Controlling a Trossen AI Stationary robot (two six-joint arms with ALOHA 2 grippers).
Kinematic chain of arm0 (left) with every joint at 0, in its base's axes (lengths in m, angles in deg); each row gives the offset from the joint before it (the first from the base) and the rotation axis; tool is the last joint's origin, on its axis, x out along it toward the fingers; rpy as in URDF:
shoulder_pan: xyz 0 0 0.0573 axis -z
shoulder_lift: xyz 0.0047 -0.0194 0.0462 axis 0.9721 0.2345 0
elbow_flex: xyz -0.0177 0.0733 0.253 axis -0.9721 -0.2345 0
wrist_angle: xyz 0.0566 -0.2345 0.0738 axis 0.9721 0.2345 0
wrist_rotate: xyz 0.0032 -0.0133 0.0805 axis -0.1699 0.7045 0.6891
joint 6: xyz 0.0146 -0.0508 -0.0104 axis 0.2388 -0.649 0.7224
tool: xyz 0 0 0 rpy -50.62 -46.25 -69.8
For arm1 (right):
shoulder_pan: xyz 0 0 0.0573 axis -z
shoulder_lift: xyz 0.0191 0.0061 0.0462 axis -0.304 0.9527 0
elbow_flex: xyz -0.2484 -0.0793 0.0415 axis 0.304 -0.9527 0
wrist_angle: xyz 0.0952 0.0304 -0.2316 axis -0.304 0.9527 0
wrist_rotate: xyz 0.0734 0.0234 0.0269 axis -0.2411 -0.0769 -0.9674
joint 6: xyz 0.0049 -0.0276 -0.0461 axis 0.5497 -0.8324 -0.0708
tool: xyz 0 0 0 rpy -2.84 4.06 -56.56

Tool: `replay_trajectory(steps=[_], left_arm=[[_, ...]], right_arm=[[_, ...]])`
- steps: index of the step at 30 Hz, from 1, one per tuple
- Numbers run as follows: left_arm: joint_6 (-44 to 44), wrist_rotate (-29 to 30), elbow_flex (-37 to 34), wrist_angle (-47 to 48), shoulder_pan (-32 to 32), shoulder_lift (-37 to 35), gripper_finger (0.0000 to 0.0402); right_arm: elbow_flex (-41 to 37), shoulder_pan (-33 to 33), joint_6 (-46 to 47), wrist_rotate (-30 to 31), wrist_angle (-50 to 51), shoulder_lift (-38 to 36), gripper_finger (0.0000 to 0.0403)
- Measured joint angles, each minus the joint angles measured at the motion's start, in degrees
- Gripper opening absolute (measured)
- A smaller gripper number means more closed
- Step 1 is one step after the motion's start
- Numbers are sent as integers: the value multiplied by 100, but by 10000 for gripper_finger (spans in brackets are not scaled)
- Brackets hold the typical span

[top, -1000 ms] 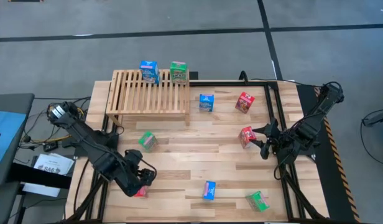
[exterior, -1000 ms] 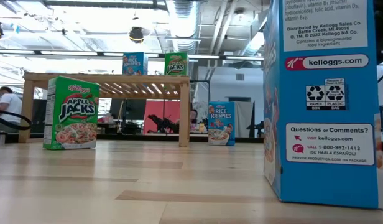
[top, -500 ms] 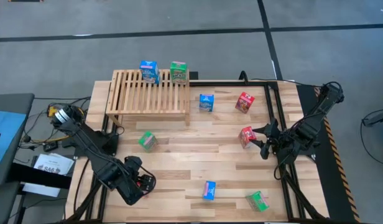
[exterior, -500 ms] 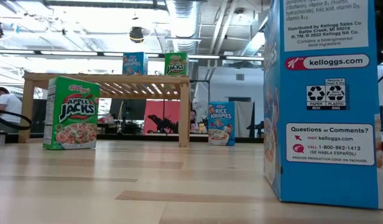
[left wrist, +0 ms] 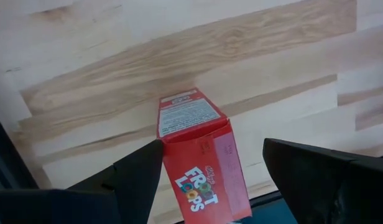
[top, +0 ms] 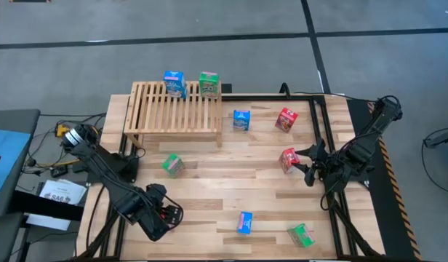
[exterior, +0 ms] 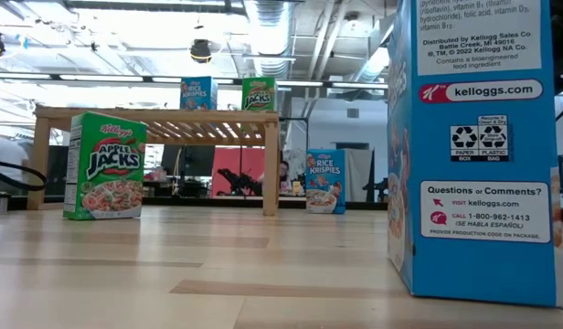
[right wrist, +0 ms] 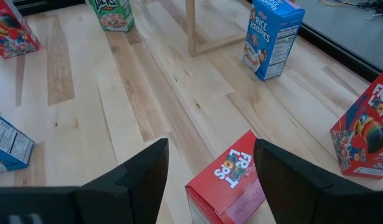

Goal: Stack cereal on shelf
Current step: Put the bottom red cereal box on the shelf

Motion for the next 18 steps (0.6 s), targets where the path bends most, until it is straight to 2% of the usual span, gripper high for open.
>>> replay_trajectory(steps=[8,18], left_arm=[[-11,-127,249,352,2,-32,271],[92,-117,227,208,2,272,271]], right_arm=[[0,1,0,0,-1,-2,261],[0,1,0,0,-2,-2,261]])
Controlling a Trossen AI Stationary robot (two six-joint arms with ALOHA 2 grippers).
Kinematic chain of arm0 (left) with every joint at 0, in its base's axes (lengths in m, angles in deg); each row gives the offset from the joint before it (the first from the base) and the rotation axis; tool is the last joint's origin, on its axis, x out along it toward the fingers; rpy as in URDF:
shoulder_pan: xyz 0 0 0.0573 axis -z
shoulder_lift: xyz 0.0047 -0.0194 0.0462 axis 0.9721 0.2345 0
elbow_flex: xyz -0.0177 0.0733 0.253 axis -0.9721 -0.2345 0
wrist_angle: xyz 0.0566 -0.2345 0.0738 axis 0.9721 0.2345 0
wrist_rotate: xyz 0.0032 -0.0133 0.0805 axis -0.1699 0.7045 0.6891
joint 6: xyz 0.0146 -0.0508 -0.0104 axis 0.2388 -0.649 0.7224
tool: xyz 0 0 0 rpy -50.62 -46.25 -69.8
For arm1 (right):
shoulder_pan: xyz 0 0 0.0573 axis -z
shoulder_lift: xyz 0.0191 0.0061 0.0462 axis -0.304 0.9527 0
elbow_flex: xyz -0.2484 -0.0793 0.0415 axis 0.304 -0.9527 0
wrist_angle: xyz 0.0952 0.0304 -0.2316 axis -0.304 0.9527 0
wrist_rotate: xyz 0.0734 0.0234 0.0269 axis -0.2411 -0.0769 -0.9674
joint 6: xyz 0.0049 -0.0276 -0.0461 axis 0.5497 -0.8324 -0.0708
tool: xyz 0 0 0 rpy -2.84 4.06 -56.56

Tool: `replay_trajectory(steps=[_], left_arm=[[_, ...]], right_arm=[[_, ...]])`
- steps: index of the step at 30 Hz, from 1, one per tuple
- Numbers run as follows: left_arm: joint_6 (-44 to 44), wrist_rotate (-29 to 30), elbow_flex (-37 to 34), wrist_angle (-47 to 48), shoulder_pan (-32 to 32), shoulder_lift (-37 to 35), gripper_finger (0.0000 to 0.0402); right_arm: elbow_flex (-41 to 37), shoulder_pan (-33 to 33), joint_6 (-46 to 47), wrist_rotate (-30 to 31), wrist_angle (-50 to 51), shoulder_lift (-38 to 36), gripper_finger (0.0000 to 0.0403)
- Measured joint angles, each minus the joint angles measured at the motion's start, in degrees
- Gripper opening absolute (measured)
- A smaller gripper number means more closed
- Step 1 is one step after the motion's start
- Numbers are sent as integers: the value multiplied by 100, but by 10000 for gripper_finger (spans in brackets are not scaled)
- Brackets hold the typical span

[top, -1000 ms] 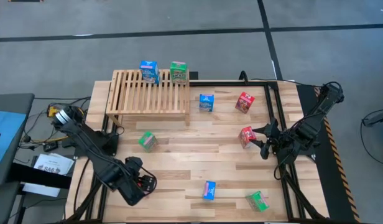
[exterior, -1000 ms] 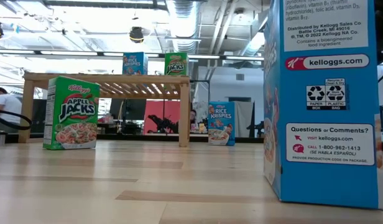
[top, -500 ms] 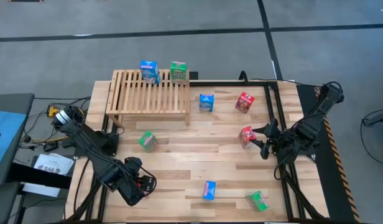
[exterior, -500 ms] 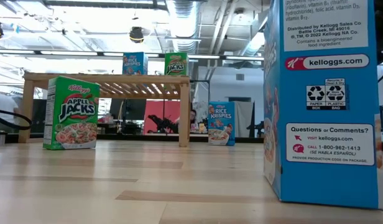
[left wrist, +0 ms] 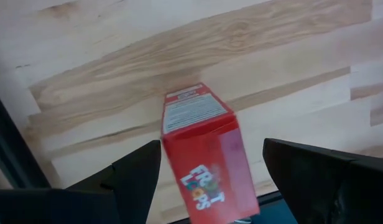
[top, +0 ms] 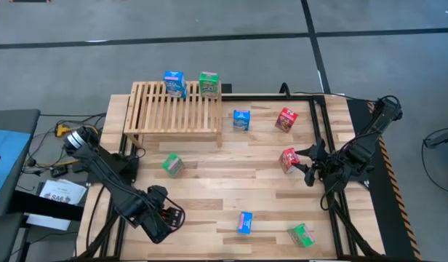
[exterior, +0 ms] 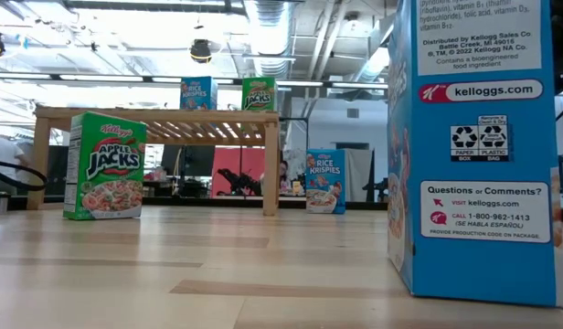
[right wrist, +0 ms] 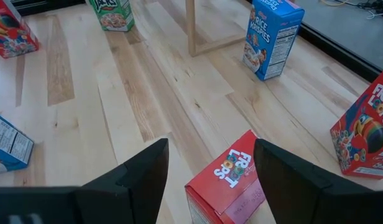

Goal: Stack cereal on shelf
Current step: Put the bottom red cereal box on the shelf

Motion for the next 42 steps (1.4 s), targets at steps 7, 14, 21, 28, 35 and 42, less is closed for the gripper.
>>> replay_trajectory(steps=[7,14,21,28,35,42], left_arm=[[60,28,0,-44,-4,107,271],[346,53,0,-28,-7,144,271],[526,27,0,21,-24,146,244],[630,28,0,66,-24,146,213],[873,47,0,111,-28,146,199],[1341,61,17,122,-189,60,195]], right_arm=[[0,0,0,0,2,2,261],[0,-1,0,0,0,2,261],[0,0,0,0,1,1,261],[0,-1,0,0,1,2,261],[0,0,0,0,2,0,261],[0,-2,0,0,1,0,261]])
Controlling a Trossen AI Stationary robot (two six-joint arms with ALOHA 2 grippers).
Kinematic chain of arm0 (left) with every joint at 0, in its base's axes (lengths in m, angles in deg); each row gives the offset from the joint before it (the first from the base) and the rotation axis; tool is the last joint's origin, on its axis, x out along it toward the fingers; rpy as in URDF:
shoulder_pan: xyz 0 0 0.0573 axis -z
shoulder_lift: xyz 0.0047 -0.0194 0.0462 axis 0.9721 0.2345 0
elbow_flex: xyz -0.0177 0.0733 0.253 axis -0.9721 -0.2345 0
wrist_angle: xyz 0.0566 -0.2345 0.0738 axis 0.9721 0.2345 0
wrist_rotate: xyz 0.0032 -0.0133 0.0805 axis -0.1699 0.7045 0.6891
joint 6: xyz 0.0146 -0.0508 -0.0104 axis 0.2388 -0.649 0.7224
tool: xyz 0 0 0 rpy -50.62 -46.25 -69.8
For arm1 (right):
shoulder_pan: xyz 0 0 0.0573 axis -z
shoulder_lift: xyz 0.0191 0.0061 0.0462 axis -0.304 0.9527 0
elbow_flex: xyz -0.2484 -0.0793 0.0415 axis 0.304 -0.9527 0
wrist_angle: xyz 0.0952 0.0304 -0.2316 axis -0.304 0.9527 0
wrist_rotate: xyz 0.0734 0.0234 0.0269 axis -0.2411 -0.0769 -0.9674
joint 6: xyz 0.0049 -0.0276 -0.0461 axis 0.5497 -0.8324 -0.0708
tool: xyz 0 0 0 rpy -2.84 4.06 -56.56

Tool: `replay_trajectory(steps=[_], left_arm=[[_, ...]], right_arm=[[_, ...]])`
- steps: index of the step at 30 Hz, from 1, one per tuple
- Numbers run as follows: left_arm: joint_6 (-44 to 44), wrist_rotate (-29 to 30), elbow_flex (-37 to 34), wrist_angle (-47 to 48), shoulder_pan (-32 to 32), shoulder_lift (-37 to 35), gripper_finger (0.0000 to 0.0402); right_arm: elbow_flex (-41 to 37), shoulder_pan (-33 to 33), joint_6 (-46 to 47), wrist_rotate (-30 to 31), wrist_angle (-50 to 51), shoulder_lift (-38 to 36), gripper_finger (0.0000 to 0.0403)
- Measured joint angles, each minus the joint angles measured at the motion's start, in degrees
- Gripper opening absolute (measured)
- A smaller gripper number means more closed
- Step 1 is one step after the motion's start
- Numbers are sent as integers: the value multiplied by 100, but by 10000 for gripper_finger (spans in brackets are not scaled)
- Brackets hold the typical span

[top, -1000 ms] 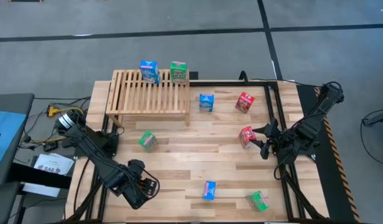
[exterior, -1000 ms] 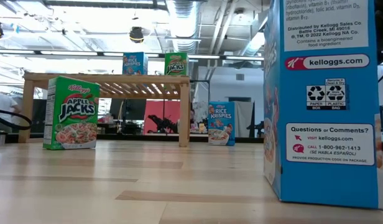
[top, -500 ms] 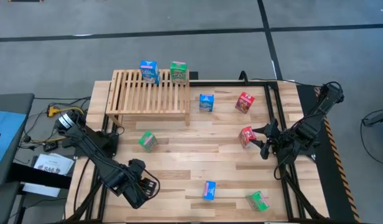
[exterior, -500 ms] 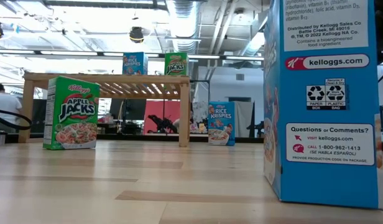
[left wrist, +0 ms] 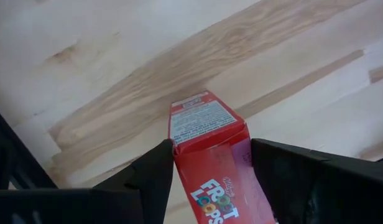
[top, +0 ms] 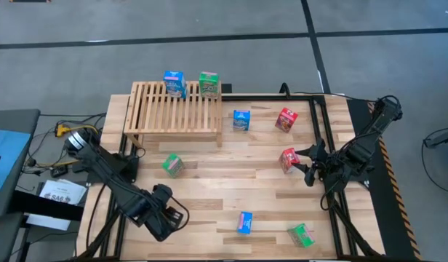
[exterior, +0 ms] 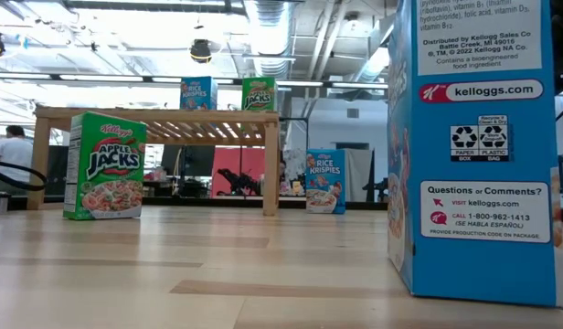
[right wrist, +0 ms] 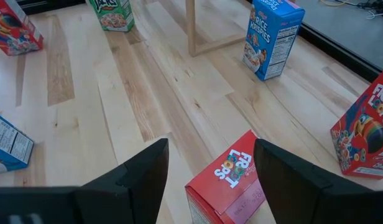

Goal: Stack cereal on shelf
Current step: Put the bottom red cereal box on the shelf

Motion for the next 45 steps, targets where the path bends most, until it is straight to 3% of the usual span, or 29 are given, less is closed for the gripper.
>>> replay_trajectory(steps=[8,24,37,45], left_arm=[[573,159,314,250,-231,-374,194],[1405,859,1837,2570,-956,-1153,194],[3119,1715,1974,2590,-2555,-2395,194],[4505,2149,1972,2590,-3655,-2764,194]], right_arm=[[0,0,0,0,0,1,261],[0,2,0,0,-1,0,261],[0,0,0,0,0,2,261],[0,0,0,0,-1,0,261]])
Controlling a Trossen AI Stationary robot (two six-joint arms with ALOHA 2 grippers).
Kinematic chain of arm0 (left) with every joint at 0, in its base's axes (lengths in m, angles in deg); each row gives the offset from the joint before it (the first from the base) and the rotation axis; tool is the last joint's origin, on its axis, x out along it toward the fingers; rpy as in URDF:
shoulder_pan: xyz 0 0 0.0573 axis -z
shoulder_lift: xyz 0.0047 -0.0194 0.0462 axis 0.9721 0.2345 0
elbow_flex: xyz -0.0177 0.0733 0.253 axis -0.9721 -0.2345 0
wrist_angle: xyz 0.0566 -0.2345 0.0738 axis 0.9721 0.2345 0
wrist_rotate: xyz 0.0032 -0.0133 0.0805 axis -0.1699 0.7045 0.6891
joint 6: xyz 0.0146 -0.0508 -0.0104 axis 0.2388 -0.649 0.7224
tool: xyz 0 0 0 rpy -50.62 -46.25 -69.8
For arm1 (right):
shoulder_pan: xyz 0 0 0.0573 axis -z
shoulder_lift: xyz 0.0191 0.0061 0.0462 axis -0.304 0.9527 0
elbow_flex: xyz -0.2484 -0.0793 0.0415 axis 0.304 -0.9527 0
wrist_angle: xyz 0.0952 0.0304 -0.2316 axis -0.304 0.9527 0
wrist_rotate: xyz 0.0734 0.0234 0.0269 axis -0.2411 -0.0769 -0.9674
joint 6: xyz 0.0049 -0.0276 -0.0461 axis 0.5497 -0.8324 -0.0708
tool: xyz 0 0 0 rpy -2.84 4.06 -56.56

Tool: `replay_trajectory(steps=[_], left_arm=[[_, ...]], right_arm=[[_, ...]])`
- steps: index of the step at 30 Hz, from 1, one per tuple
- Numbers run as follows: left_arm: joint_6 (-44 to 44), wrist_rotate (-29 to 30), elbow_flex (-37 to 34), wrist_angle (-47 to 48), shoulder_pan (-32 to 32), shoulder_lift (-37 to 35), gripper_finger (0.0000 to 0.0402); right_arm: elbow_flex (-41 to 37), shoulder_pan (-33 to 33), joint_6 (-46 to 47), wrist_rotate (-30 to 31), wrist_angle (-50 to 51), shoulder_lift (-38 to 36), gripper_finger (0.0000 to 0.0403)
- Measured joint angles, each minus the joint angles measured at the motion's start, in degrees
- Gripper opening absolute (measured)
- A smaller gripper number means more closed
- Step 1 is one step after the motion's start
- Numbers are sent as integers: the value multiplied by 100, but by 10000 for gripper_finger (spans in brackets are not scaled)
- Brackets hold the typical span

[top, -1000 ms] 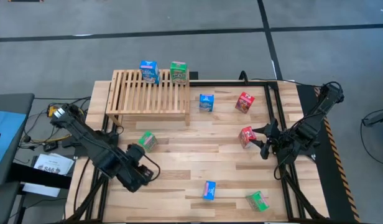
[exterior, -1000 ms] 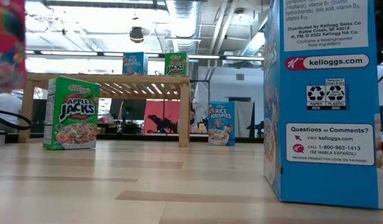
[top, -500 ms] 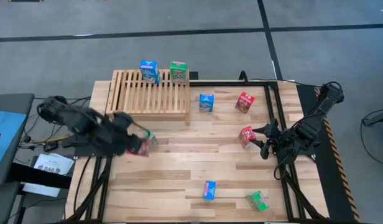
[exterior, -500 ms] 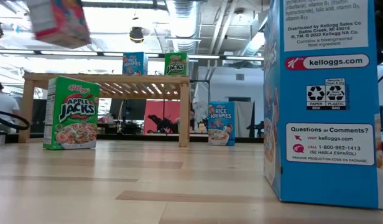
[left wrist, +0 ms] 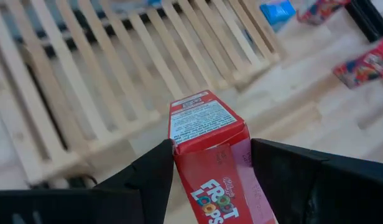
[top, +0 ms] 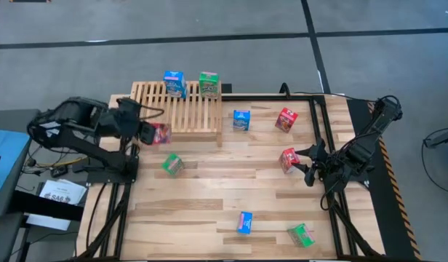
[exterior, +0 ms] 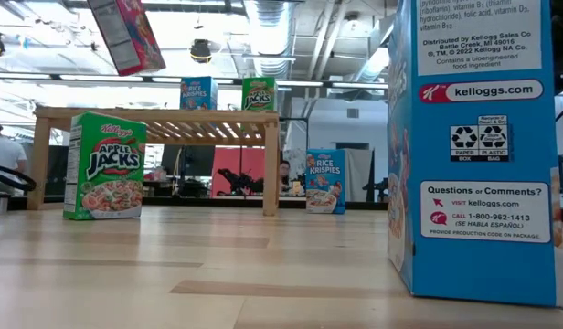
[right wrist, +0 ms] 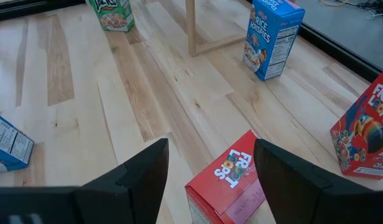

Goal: Stack cereal on shelf
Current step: Put the bottom red cereal box on the shelf

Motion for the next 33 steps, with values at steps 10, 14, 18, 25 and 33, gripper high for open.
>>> replay_trajectory(steps=[10,14,18,25,33], left_arm=[[1716,248,-5,-7,-1400,34,194],[2081,198,-9,-74,-1881,67,194],[2259,35,-9,-99,-2361,122,194],[2587,-484,-9,-114,-3142,281,194],[3054,-600,-9,-158,-3631,334,194]], right_arm=[[1,2,0,0,0,2,261],[1,0,0,0,1,2,261],[2,0,0,0,2,2,261],[2,1,0,0,0,0,261],[2,1,0,0,0,1,261]])
